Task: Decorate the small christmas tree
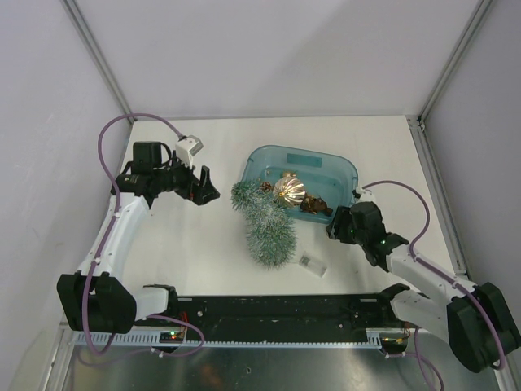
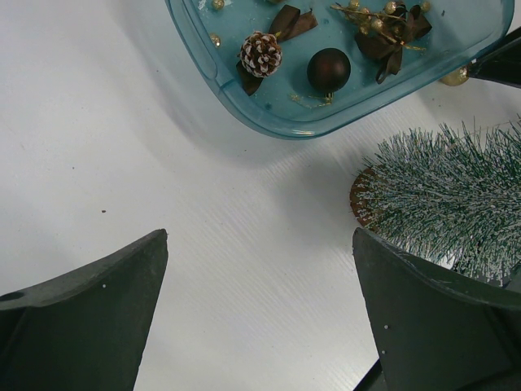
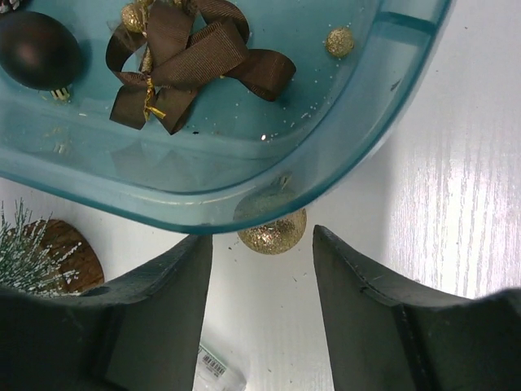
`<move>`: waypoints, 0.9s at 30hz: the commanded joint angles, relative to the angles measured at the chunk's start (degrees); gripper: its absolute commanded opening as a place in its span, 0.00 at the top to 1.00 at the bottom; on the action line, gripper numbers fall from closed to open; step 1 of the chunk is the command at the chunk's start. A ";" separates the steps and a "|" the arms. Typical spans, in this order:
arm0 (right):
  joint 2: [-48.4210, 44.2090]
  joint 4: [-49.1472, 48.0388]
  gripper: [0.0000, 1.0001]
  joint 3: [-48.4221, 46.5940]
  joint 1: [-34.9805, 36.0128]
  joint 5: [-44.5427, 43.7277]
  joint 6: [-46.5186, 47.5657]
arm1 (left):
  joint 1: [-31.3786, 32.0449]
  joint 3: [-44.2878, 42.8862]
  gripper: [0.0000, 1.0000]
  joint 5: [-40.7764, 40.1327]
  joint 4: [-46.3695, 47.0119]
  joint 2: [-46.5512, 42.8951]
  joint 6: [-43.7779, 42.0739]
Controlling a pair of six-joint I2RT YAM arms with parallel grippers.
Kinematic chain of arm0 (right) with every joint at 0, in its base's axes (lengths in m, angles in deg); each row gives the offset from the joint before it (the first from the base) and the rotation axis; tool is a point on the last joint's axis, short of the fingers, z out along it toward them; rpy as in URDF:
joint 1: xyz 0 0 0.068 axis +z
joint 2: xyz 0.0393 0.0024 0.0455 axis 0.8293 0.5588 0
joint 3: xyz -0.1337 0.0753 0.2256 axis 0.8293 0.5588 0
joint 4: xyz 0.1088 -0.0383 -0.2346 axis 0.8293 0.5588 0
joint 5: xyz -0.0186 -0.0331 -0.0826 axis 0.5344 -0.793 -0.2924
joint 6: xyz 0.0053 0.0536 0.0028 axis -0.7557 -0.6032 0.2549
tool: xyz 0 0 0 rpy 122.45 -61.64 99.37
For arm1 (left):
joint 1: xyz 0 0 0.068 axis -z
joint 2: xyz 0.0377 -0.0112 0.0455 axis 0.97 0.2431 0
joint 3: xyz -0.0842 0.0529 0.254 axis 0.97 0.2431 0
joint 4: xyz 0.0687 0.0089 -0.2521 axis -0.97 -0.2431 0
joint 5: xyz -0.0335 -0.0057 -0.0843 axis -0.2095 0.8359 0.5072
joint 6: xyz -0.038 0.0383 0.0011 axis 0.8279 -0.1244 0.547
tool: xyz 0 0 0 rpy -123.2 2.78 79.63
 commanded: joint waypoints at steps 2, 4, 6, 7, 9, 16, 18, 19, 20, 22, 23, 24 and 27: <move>3.12 -3.34 0.45 -2.81 0.28 -1.09 1.41 | -0.38 -0.47 0.00 1.17 1.13 -0.99 0.19; 4.06 -3.31 0.46 -3.06 0.35 -0.94 1.47 | -0.42 -0.46 0.00 1.10 1.11 -0.95 0.23; 4.74 -3.24 0.47 -3.19 0.36 -0.95 1.51 | -0.38 -0.45 0.00 1.08 1.08 -0.98 0.21; 4.95 -3.27 0.47 -3.21 0.36 -0.92 1.56 | -0.37 -0.45 0.00 1.12 1.10 -1.01 0.18; 5.25 -3.56 0.48 -3.22 0.37 -0.81 1.60 | -0.37 -0.45 0.00 1.08 1.06 -0.98 0.12; 6.20 -4.08 0.52 -3.39 0.45 -0.55 1.47 | -0.40 -0.39 0.00 1.11 1.07 -0.92 0.02; 6.15 -4.18 0.55 -3.40 0.50 -0.54 1.49 | -0.42 -0.26 0.00 1.01 1.11 -0.93 -0.08; 5.97 -4.22 0.56 -3.40 0.52 -0.50 1.51 | -0.44 -0.18 0.00 0.91 1.08 -0.98 -0.10; 5.79 -4.20 0.58 -3.40 0.53 -0.43 1.56 | -0.40 -0.10 0.00 0.95 1.10 -1.05 -0.10; 5.02 -4.18 0.62 -3.40 0.58 0.13 1.71 | -0.44 0.01 0.00 0.93 1.08 -0.94 -0.20; 4.39 -4.09 0.63 -3.40 0.61 0.41 1.84 | -0.45 0.09 0.00 0.82 1.10 -0.94 -0.29; 3.81 -3.96 0.64 -3.40 0.71 0.86 1.94 | -0.41 0.17 0.00 0.73 1.12 -0.89 -0.33; -0.13 -2.93 0.68 -3.40 0.90 2.98 2.46 | -0.44 0.35 0.00 0.48 1.09 -0.83 -0.62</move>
